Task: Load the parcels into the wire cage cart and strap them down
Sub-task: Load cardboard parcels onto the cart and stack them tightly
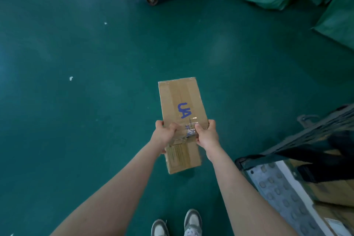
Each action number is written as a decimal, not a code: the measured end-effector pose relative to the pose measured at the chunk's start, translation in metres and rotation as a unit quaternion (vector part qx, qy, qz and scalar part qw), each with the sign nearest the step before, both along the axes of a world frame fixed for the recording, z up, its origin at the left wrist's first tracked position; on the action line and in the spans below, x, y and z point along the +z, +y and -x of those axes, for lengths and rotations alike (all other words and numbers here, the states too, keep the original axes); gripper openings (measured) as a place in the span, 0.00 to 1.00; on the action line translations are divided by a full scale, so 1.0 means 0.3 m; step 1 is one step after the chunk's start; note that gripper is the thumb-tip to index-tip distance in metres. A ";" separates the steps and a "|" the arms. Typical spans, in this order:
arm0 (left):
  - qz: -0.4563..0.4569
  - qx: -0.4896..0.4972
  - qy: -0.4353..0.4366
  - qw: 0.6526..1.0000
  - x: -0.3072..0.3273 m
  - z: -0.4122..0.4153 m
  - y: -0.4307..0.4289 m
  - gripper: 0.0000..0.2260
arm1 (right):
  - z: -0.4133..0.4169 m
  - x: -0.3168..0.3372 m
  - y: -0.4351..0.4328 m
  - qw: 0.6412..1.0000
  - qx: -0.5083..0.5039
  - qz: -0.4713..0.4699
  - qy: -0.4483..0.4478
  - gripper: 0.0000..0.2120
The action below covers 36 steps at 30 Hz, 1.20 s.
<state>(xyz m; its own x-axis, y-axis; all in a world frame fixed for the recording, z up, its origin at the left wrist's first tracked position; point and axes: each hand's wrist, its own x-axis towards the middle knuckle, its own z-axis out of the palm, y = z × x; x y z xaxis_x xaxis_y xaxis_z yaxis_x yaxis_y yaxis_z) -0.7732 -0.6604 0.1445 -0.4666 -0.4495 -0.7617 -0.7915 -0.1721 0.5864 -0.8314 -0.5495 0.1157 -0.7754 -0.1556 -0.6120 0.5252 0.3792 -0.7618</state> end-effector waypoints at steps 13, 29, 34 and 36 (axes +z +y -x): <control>0.039 -0.047 0.075 0.995 0.523 -0.046 0.075 0.22 | -0.094 0.536 0.094 0.995 -0.072 0.004 0.075 0.11; 0.036 -0.206 0.027 0.977 0.636 -0.191 0.347 0.24 | -0.362 0.663 0.422 0.988 -0.145 -0.053 0.017 0.10; 0.017 -0.247 0.053 0.967 0.656 -0.223 0.478 0.22 | -0.421 0.683 0.554 0.982 -0.177 -0.066 0.008 0.18; 0.017 -0.262 0.056 0.963 0.665 -0.233 0.534 0.22 | -0.446 0.688 0.610 0.979 -0.198 -0.055 0.000 0.22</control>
<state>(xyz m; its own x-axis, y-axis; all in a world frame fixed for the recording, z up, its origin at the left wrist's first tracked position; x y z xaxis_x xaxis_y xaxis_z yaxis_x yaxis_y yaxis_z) -0.7035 -0.5001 0.3440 -0.7147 -0.1533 -0.6825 -0.6958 0.2551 0.6714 -0.6977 -0.3664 0.3222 -0.7617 0.2238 -0.6081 0.6474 0.2252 -0.7281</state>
